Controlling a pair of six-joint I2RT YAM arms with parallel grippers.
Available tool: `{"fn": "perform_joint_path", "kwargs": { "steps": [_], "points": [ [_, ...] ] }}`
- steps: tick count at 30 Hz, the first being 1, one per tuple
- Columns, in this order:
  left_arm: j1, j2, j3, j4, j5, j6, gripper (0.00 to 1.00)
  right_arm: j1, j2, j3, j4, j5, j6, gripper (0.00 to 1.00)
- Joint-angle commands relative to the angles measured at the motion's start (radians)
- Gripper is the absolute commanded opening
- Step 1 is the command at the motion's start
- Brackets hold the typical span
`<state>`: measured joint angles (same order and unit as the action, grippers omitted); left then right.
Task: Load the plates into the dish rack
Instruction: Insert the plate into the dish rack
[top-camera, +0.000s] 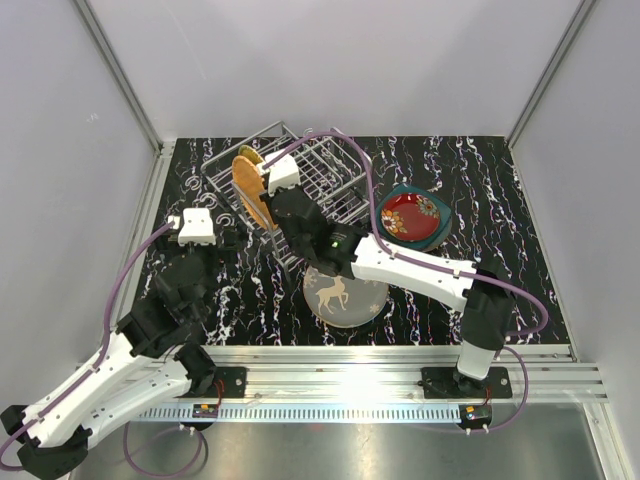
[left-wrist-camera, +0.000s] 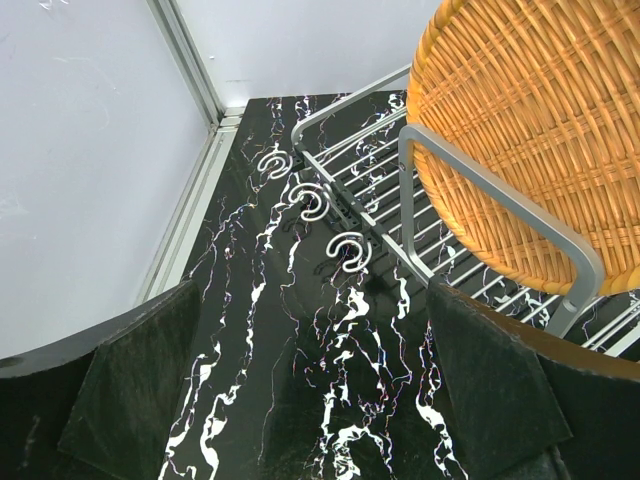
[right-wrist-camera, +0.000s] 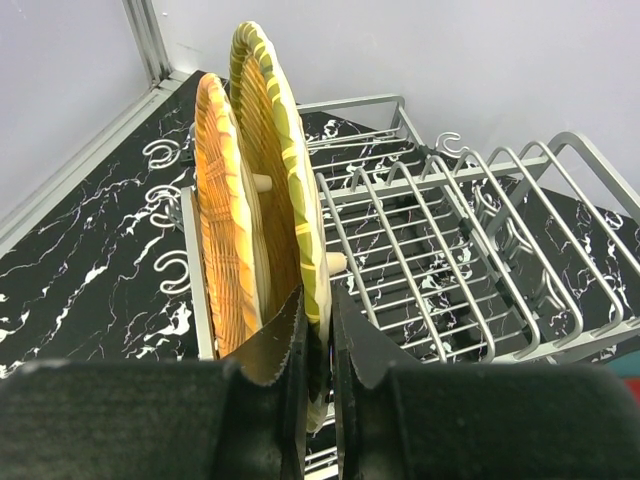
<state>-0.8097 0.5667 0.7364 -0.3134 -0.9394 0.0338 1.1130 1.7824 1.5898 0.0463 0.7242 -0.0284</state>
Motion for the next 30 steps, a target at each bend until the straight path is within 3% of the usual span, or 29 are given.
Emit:
{"fn": "perform_joint_path", "kwargs": {
  "steps": [1,9,21,30],
  "points": [
    [0.006,0.009,0.032,0.027,0.011,-0.002,0.99,0.033,-0.001,-0.037,-0.025,-0.032,0.070,0.09],
    [0.006,0.012,0.034,0.025,0.014,-0.002,0.99,0.033,-0.018,-0.068,-0.028,-0.005,0.078,0.16],
    [0.007,0.012,0.034,0.020,0.014,-0.003,0.99,0.033,-0.051,-0.091,-0.029,0.050,-0.008,0.08],
    [0.007,0.013,0.035,0.022,0.014,-0.003,0.99,0.033,-0.072,-0.105,-0.025,0.080,-0.057,0.11]
  ]
}}
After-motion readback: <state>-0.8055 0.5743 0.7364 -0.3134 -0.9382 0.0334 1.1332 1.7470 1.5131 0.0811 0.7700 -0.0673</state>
